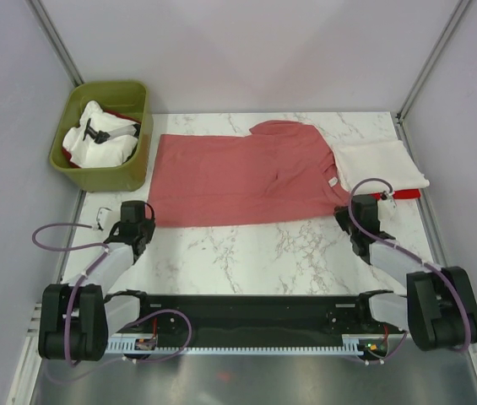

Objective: Fold and stack the t-shirts
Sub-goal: Fold the tshirt

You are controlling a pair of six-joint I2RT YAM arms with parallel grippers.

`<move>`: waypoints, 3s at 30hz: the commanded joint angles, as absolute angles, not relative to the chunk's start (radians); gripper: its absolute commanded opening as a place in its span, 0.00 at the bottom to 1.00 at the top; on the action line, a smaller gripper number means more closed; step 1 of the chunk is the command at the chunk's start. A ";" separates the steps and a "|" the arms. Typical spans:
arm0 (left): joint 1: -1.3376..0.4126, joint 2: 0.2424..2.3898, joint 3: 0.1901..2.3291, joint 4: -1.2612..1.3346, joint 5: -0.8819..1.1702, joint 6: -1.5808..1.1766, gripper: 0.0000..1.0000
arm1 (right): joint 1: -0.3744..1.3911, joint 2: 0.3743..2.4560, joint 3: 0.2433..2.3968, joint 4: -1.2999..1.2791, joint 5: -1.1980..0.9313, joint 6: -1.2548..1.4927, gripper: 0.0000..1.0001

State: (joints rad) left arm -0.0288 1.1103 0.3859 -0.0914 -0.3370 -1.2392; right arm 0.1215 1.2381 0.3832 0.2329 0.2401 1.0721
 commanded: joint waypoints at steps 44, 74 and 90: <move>-0.014 1.061 0.391 -0.206 -0.425 -1.273 0.02 | 0.169 0.897 0.227 0.136 0.238 0.982 0.62; -0.012 1.077 0.397 -0.206 -0.429 -1.267 0.02 | 0.175 0.833 0.227 0.061 0.279 1.023 0.67; -0.014 1.092 0.403 -0.206 -0.437 -1.264 0.02 | 0.216 0.936 0.173 0.152 0.305 1.150 0.69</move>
State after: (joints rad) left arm -0.0208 1.0882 0.3737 -0.1936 -0.3885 -1.2633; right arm 0.2134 0.9325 0.1699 0.1421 0.2535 1.1187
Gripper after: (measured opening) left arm 0.027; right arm 0.687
